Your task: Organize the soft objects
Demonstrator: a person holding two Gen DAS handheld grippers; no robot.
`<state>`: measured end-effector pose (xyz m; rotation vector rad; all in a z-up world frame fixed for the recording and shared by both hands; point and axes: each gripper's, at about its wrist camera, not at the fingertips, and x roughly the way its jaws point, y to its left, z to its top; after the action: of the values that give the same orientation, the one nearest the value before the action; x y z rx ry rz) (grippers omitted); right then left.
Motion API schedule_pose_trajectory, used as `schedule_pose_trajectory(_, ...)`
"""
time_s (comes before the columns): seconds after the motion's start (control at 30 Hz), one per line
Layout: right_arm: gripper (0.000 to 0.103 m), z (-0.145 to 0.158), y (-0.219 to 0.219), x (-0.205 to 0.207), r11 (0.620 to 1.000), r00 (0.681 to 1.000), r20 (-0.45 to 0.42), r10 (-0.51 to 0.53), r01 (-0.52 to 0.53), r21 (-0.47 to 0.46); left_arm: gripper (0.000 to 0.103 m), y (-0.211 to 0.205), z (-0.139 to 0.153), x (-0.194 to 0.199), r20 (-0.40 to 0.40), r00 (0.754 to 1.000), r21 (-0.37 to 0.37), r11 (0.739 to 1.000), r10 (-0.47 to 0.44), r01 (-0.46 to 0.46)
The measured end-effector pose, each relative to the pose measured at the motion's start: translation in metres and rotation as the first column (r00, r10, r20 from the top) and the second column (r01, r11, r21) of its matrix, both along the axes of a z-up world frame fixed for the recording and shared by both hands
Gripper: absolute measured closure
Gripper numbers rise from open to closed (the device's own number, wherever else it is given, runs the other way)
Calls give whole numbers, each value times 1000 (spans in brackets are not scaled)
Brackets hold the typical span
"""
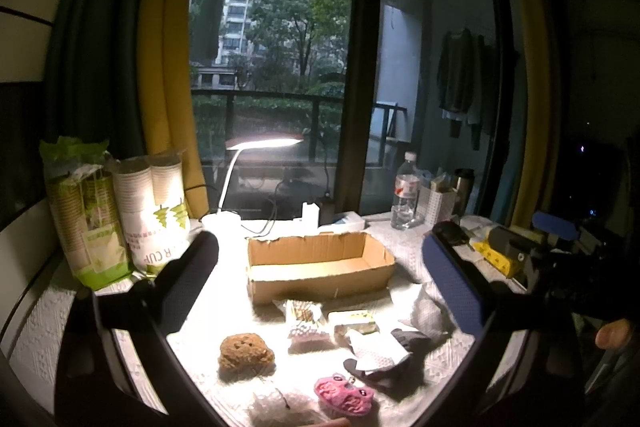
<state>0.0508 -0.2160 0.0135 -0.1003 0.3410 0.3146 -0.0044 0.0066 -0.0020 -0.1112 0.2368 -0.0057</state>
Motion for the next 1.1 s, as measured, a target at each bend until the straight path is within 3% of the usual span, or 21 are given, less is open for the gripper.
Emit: schedule_pose_trajectory(1.1,12,0,0,0,1000,1000,0,0,0,2,0,-2,1,-2,-1,1000,-1,1000,-3,3)
